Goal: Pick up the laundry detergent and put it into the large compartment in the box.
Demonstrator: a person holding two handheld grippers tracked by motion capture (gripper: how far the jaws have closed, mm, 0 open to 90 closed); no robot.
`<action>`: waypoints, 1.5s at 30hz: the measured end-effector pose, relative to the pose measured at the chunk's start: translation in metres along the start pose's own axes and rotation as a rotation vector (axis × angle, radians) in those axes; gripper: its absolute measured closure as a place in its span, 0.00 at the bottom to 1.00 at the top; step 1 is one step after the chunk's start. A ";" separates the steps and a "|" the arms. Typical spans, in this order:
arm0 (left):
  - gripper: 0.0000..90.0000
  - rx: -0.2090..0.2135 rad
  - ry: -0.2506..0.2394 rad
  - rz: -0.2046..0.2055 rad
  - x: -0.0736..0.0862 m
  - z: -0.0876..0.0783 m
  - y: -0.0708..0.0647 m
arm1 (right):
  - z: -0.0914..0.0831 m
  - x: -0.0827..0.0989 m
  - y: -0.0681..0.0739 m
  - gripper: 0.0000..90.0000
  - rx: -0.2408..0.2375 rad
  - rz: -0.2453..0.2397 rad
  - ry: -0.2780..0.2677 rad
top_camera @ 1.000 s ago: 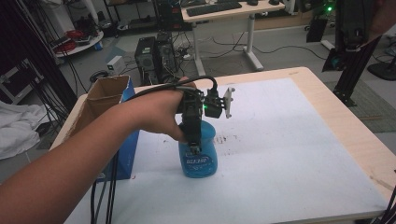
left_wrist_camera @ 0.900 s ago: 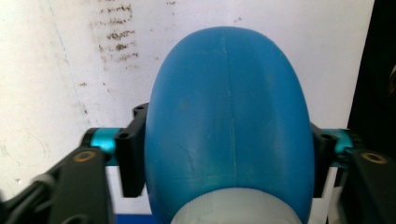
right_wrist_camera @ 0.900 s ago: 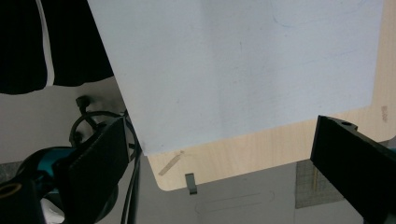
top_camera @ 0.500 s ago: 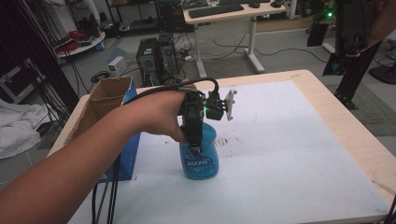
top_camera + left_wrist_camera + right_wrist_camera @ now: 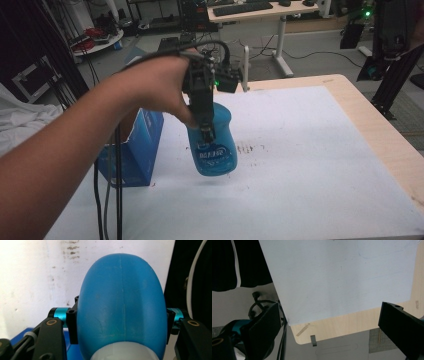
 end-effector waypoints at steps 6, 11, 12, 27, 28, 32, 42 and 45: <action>0.43 -0.006 0.005 -0.049 0.013 -0.034 0.004 | 0.002 -0.008 0.001 0.04 -0.002 -0.009 0.007; 0.43 -0.013 -0.007 -0.130 0.031 -0.060 0.013 | 0.002 -0.014 0.001 0.04 -0.003 -0.028 0.003; 0.43 -0.015 -0.007 -0.149 0.036 -0.065 0.015 | 0.003 -0.016 0.000 0.04 -0.004 -0.033 0.003; 0.43 -0.073 -0.044 -0.508 0.124 -0.125 0.045 | 0.008 -0.031 -0.004 0.04 -0.011 -0.053 0.000; 0.43 -0.073 -0.044 -0.508 0.124 -0.125 0.045 | 0.008 -0.031 -0.004 0.04 -0.011 -0.053 0.000; 0.43 -0.097 -0.056 -0.602 0.149 -0.133 0.053 | 0.009 -0.035 -0.005 0.04 -0.015 -0.058 0.002; 0.43 -0.122 -0.005 -0.704 0.175 -0.127 0.066 | 0.013 -0.040 -0.007 0.04 -0.020 -0.060 0.012; 0.43 -0.126 0.016 -0.744 0.181 -0.118 0.070 | 0.014 -0.041 -0.008 0.04 -0.022 -0.065 0.012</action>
Point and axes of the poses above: each handheld gripper's, and its own axes: z roughly forward along the jaws, x roughly out of its underside, y roughly to its left, the point moved 3 cm from there along z, roughly forward along the jaws, and after that the axes turned 3 degrees about -y, right-handed, at the moved point
